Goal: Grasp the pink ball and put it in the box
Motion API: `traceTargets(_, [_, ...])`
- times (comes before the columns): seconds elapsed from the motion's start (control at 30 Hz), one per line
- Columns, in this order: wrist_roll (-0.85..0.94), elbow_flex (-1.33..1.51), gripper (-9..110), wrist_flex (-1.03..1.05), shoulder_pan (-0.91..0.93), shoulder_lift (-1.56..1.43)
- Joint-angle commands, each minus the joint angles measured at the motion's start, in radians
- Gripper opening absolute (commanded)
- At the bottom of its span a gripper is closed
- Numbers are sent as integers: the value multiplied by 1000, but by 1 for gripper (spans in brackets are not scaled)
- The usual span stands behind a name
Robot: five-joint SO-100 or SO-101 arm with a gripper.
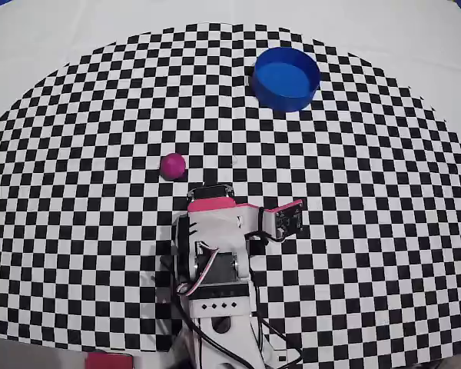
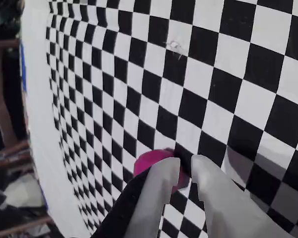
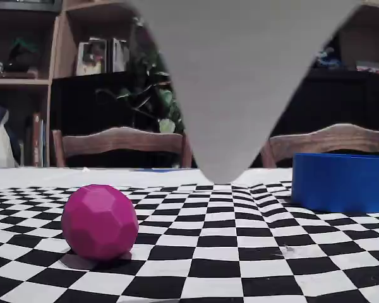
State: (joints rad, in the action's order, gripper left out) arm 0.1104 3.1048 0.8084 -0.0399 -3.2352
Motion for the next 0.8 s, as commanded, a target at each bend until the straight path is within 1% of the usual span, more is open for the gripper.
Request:
traceTargets(0.0, [0,8,0,3,3,-17])
traceTargets(0.77, [0,8,1,-5,2,-17])
